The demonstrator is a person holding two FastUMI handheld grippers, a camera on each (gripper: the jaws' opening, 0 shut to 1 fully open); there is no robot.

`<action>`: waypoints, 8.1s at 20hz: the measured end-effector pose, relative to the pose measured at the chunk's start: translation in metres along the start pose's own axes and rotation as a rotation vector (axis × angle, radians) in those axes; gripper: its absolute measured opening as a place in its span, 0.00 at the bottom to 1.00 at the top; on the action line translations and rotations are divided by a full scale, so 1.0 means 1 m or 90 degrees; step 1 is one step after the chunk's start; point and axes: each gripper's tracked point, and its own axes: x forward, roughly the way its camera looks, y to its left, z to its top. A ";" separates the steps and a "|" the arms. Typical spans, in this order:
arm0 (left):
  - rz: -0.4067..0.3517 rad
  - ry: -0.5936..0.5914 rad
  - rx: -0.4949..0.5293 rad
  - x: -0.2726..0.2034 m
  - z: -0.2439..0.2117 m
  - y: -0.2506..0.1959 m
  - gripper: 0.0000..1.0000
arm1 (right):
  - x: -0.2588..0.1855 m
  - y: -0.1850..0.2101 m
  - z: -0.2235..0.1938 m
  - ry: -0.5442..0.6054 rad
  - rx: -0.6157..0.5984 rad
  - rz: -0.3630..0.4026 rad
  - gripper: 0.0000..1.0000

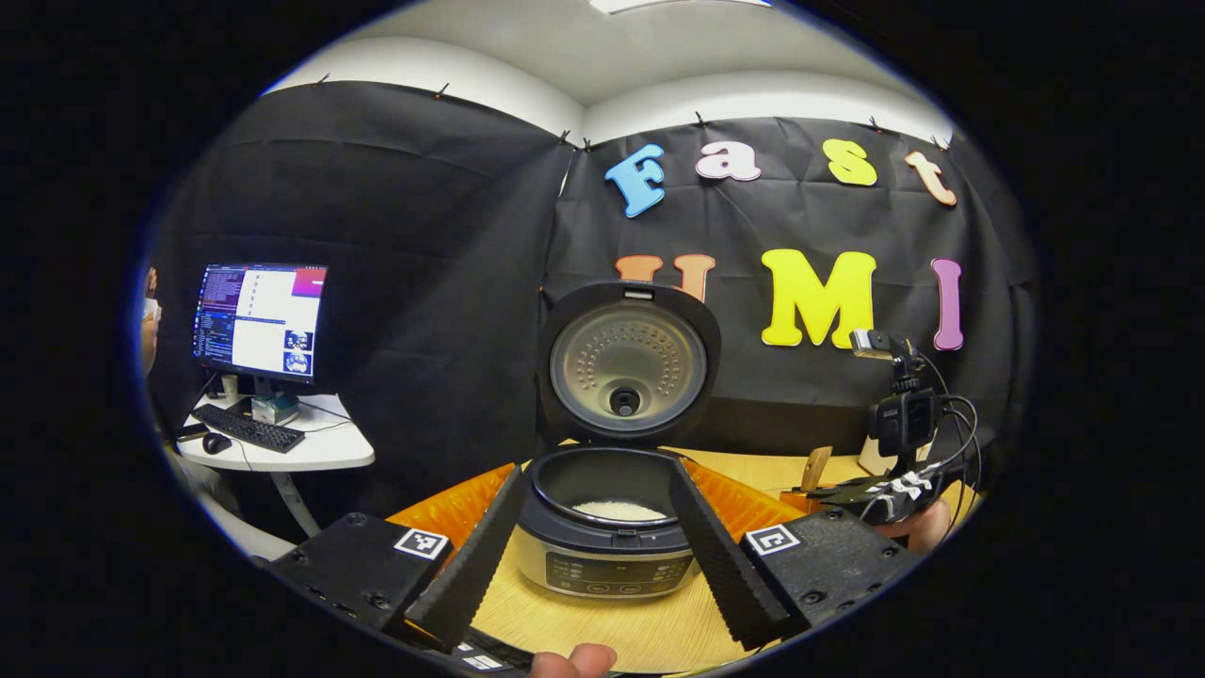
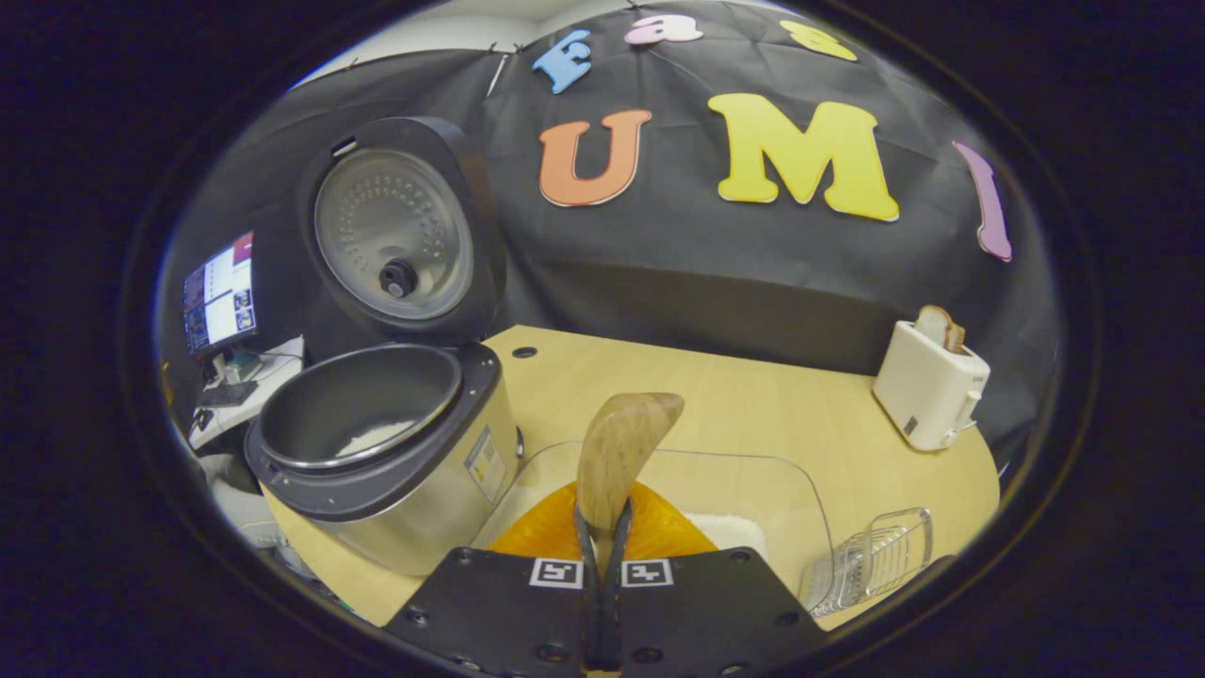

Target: Close the left gripper, press the button to open the rice cooker; take a wooden spoon from the chopstick holder with the right hand, scoop a spoonful of rice and pour it into the rice cooker, then put the wooden spoon back into the chopstick holder.

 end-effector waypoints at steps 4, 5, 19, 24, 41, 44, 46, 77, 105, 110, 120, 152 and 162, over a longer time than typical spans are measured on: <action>0.019 0.007 0.011 -0.003 -0.003 0.012 0.98 | 0.003 0.006 0.005 0.013 0.067 0.034 0.00; 0.019 0.009 0.010 -0.002 -0.004 0.012 0.98 | 0.003 0.006 0.004 0.020 0.093 0.041 0.00; 0.026 0.006 0.014 -0.002 -0.003 0.011 0.96 | -0.011 -0.068 0.029 -0.034 0.459 0.107 0.00; 0.017 0.001 0.016 -0.002 -0.002 0.005 0.96 | -0.023 -0.108 0.033 -0.060 0.517 0.107 0.00; 0.034 -0.018 0.046 -0.002 0.002 0.046 0.96 | -0.034 -0.038 0.128 -0.073 0.585 0.249 0.00; 0.036 -0.018 0.046 -0.003 0.003 0.049 0.96 | -0.022 0.012 0.142 -0.047 0.576 0.291 0.00; 0.039 -0.021 0.047 -0.004 0.004 0.052 0.96 | -0.010 0.041 0.150 -0.036 0.556 0.306 0.00; 0.099 -0.006 0.078 -0.004 0.000 0.080 0.96 | 0.001 0.146 0.170 -0.196 0.046 0.182 0.00; 0.069 -0.025 0.060 -0.009 0.007 0.071 0.96 | -0.031 0.166 0.177 -0.289 -0.066 0.190 0.01; 0.052 -0.018 0.070 -0.007 0.004 0.061 0.96 | -0.036 0.128 0.176 -0.262 0.041 0.194 0.00; 0.000 -0.017 0.063 -0.003 0.001 0.021 0.96 | -0.075 0.005 0.153 -0.232 0.267 0.176 0.00; -0.045 -0.048 0.054 -0.002 0.007 -0.018 0.96 | -0.104 -0.232 0.026 -0.237 0.195 -0.196 0.00; -0.056 -0.049 0.056 -0.006 0.009 -0.024 0.96 | -0.078 -0.233 -0.010 -0.213 0.215 -0.198 0.00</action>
